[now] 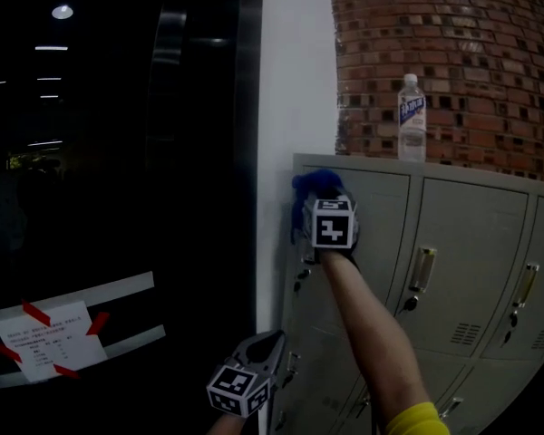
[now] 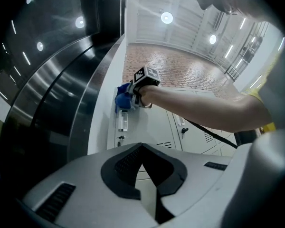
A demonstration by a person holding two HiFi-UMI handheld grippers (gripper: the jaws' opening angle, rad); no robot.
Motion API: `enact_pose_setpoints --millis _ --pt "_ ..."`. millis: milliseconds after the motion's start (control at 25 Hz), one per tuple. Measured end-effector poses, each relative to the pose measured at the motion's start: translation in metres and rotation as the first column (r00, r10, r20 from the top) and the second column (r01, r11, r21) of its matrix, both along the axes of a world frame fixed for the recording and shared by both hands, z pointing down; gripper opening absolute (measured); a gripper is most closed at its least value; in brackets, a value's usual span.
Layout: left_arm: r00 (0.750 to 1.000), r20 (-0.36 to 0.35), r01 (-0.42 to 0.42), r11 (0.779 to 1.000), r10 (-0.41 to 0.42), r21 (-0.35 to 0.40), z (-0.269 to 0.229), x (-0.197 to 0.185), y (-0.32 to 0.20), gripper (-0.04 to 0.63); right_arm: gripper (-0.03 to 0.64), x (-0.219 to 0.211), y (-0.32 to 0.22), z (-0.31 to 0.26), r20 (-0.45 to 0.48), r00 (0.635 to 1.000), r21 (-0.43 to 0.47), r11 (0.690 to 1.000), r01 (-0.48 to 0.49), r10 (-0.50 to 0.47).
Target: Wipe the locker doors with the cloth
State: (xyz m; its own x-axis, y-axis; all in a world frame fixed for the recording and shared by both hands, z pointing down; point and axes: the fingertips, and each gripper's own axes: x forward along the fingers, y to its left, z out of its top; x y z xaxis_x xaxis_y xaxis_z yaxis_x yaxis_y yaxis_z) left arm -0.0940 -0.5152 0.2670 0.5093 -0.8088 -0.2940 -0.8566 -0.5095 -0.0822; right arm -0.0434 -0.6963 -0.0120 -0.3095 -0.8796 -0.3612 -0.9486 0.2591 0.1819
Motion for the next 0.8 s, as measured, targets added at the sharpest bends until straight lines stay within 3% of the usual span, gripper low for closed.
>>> enact_pose_setpoints --millis 120,320,480,560,640,720,800 --pt "0.999 0.004 -0.049 0.999 0.049 -0.004 0.004 0.017 -0.002 0.005 0.073 0.058 0.034 -0.009 0.029 0.998 0.074 0.996 -0.052 0.05" --pt "0.995 -0.008 -0.098 0.995 0.098 -0.011 -0.001 0.039 -0.015 0.005 0.074 0.163 0.095 -0.004 0.094 0.983 0.124 0.978 -0.169 0.158" --pt "0.987 0.016 -0.161 0.987 0.161 -0.021 -0.011 0.09 -0.02 0.005 0.074 0.193 0.112 0.006 0.11 0.975 0.123 0.97 -0.208 0.195" --pt "0.984 0.027 -0.176 0.984 0.177 -0.019 -0.01 0.101 -0.016 0.005 0.074 0.188 0.115 0.008 0.129 0.981 0.11 0.981 -0.158 0.143" --pt "0.987 0.019 -0.158 0.987 0.159 -0.019 -0.008 0.088 -0.014 0.005 0.074 0.155 0.116 0.016 0.111 0.993 0.088 0.995 -0.045 0.035" --pt "0.993 0.005 -0.117 0.993 0.118 -0.033 -0.008 0.065 -0.02 0.005 0.074 0.097 0.107 0.031 0.047 0.998 0.061 0.997 0.048 -0.051" --pt "0.995 0.009 -0.096 0.994 0.097 -0.058 -0.009 0.05 -0.025 0.005 0.074 0.029 0.076 0.056 -0.013 0.992 -0.025 0.992 0.127 -0.127"
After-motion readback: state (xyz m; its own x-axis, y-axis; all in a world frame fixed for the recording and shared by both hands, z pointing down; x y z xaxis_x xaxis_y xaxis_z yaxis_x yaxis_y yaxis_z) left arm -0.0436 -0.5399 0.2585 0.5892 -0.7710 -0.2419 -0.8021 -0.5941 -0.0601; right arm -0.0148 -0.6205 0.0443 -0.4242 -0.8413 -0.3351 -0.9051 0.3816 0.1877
